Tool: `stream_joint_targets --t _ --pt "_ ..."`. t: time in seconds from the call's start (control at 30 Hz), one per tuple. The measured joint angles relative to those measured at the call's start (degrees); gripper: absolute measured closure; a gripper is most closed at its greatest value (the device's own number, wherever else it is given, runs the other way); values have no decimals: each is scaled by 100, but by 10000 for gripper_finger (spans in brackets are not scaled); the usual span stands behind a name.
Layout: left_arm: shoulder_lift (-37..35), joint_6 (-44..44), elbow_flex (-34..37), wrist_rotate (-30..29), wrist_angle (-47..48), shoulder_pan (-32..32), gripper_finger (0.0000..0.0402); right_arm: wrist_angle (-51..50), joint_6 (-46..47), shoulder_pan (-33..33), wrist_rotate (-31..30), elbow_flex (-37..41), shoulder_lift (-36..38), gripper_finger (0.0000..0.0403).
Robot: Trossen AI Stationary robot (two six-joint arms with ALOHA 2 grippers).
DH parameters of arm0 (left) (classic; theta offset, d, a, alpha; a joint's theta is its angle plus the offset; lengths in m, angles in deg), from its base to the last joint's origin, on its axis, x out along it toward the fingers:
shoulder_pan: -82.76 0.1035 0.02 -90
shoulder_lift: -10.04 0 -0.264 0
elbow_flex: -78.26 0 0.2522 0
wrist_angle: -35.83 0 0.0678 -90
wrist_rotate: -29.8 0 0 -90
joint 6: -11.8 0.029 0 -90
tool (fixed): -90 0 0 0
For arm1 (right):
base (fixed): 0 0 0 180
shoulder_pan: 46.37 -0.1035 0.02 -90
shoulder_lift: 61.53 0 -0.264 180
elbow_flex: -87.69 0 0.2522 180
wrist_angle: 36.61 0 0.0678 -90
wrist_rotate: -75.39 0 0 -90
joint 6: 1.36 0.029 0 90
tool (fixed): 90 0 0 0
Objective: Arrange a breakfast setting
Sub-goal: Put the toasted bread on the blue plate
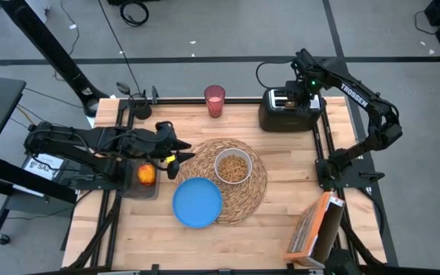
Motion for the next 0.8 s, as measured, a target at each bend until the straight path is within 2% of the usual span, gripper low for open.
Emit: stream_joint_targets --t 0.5,0.8 --pt "0 -33 0 0 -2 0 230 152 -65 -14 -220 170 -73 289" --pt "0 -35 0 -1 -2 0 230 185 -64 -17 -322 217 -17 339"
